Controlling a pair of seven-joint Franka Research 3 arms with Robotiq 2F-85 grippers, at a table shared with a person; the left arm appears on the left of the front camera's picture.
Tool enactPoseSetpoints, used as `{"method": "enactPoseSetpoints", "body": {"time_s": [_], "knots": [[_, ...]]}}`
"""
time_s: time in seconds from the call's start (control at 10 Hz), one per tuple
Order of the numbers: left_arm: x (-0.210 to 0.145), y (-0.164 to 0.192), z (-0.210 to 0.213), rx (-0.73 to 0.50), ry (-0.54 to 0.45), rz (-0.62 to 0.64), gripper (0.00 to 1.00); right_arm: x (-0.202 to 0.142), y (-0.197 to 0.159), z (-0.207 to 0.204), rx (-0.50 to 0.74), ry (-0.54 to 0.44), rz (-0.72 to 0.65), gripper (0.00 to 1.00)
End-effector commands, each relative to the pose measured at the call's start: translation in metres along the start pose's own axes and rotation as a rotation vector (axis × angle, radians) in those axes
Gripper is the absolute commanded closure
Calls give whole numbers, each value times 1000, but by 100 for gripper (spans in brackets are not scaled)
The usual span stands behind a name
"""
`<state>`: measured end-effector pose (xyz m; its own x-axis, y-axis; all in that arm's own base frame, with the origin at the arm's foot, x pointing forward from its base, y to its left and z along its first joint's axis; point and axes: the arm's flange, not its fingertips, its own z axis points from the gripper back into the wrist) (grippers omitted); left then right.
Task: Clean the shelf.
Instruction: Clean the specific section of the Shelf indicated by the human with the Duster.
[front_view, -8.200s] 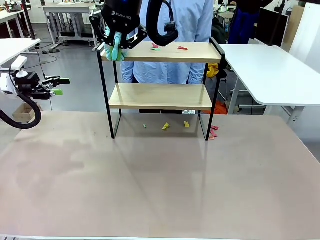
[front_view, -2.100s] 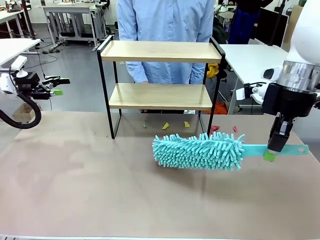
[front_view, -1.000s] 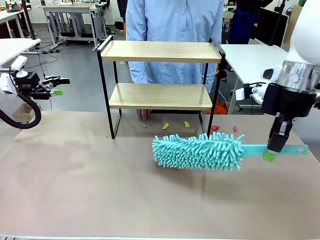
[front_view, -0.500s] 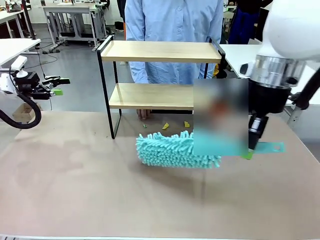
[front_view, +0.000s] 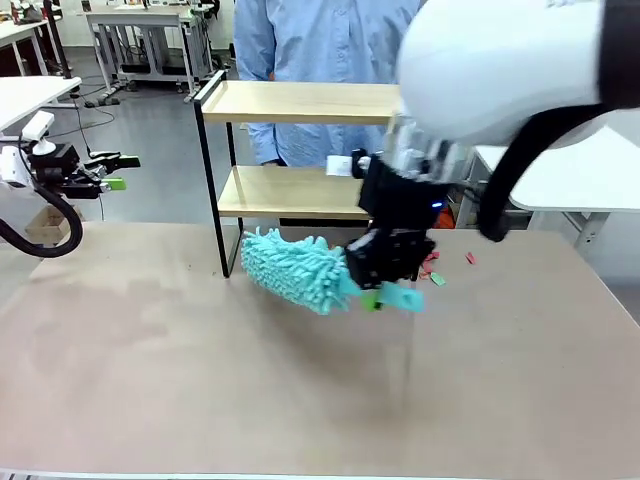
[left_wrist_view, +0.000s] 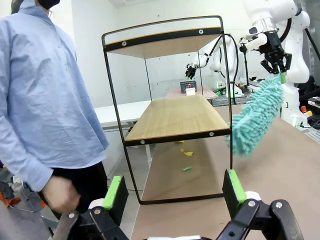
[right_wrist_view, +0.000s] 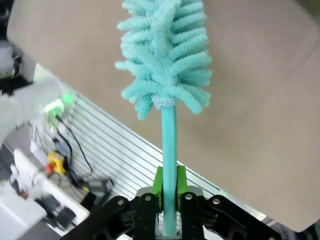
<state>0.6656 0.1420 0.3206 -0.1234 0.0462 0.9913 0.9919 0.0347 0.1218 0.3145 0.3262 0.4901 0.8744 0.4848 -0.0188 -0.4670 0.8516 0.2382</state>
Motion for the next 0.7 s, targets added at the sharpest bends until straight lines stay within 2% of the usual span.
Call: {"method": "enactPoseSetpoints", "body": {"time_s": [0.0, 0.1, 0.2, 0.6], "knots": [[3, -3, -2, 0, -2, -16, 0, 26, 18, -11, -1, -57, -122, 88], [3, -3, -2, 0, -2, -16, 0, 33, 24, -19, 8, -48, -115, 88], [3, -3, -2, 0, -2, -16, 0, 12, 12, -11, 4, -24, -60, 88], [3, -3, -2, 0, -2, -16, 0, 12, 12, -11, 4, -24, -60, 88]]}}
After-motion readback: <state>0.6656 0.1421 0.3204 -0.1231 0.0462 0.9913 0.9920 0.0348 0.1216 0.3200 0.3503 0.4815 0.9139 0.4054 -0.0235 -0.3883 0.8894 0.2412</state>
